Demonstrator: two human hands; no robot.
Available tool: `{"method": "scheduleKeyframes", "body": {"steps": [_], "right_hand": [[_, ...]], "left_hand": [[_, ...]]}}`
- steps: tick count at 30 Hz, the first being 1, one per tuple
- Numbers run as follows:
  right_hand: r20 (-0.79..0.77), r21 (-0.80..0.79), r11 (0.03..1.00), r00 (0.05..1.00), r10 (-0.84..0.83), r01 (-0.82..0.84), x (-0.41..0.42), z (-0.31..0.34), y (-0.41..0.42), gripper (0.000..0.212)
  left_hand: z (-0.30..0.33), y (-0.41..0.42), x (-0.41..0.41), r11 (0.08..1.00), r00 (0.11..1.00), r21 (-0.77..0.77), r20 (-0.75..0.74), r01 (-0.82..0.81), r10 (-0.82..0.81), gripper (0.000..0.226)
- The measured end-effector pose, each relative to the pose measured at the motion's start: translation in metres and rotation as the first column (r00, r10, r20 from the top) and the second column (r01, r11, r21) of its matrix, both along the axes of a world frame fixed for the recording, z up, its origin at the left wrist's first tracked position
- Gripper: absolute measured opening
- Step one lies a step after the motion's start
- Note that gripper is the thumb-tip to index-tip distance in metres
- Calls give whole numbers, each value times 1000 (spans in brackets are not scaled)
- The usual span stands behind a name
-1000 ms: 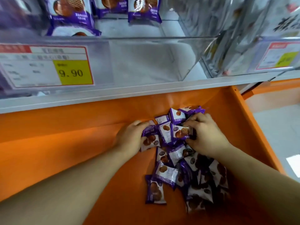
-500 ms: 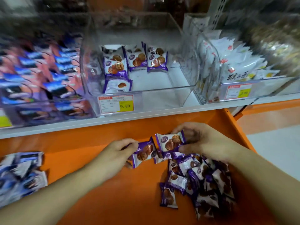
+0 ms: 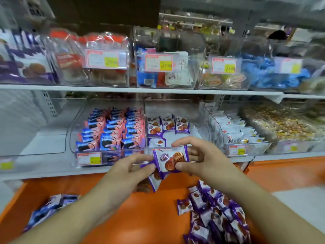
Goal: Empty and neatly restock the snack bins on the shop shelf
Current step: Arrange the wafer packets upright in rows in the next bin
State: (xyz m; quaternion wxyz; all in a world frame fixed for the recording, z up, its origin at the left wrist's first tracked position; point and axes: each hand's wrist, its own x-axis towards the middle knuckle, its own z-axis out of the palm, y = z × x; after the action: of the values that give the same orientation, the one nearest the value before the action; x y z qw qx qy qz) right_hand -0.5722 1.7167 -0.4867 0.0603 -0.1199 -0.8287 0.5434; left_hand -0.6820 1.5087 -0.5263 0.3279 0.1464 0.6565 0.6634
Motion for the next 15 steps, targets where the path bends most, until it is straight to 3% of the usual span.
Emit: {"method": "scheduleKeyframes", "body": {"steps": [3,8,13,15], "right_hand": [[-62,-91,994,996,-60,54,-8,16,-21,51],[-156,-234,966,977,-149,110,-21,10,-42,46],[-141,-99,967,959,-246,233,-31,-1,-26,31],[-127,21,943,936,-327,332,-42,-10,-10,29]], "left_hand": [[19,-15,-3,998,997,0,-15,-70,70,27],[35,-26,-13,993,994,46,4,-108,108,32],[26,-31,-33,986,979,59,144,-154,145,29],[19,-32,-45,989,982,6,124,-147,146,49]]}}
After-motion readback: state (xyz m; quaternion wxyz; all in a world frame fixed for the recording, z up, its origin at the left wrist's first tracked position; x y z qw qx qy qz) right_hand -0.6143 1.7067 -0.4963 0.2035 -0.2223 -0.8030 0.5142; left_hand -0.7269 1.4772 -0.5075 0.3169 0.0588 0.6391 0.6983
